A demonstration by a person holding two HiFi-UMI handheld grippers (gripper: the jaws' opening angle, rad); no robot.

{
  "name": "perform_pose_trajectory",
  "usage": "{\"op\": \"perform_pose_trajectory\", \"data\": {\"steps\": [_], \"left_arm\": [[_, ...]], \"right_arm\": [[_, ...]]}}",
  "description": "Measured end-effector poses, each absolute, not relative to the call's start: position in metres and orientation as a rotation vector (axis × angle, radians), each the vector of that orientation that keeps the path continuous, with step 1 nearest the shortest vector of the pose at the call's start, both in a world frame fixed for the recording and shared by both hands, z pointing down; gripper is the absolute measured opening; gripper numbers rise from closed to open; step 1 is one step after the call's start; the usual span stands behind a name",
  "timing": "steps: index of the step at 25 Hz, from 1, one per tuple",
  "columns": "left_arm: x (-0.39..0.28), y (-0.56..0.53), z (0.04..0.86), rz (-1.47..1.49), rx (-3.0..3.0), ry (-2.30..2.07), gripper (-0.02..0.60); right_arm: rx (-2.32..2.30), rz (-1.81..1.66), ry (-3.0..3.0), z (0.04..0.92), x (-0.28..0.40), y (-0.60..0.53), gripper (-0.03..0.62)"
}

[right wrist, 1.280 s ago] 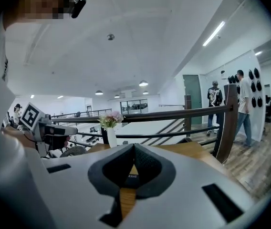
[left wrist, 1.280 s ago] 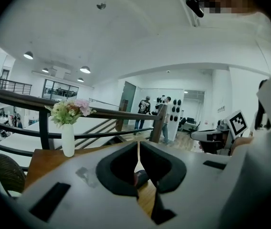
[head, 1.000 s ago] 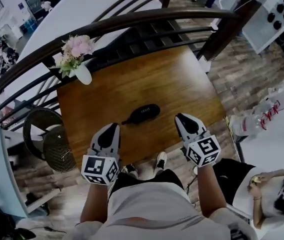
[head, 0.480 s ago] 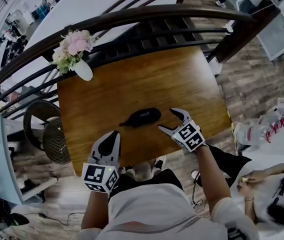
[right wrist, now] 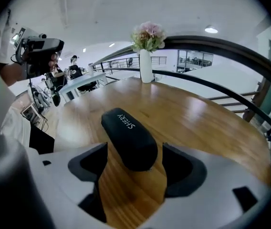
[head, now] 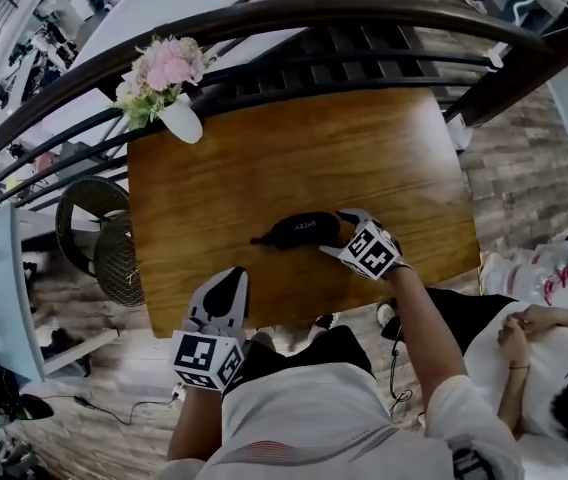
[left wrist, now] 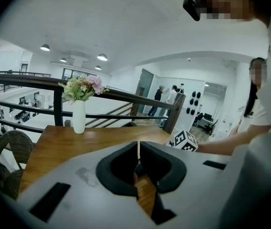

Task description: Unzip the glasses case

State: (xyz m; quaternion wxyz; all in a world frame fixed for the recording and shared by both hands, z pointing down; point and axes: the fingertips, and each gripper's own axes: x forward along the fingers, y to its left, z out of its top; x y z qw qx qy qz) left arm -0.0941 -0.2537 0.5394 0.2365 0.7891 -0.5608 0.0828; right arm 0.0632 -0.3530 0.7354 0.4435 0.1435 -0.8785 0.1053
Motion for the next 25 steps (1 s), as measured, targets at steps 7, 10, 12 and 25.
{"op": "perform_pose_trajectory", "data": {"steps": [7,10,12,25], "left_arm": [[-0.099,-0.242,0.555,0.251,2.106,-1.546,0.028],[-0.101,-0.243,0.557,0.251,2.1,-1.541,0.027],[-0.101,-0.243,0.557,0.246,2.1,-1.537,0.026],[-0.108,-0.256,0.54,0.207,2.191,-1.463,0.027]], "right_arm": [[0.223,0.194,-2.115,0.77,0.056,-0.354,0.43],[0.206,0.167,-2.106,0.773,0.051,-0.355,0.411],[0.222,0.145,-2.115,0.771,0.051,-0.355,0.397],[0.651,0.09,-2.285,0.692,0.052,-0.341,0.348]]}}
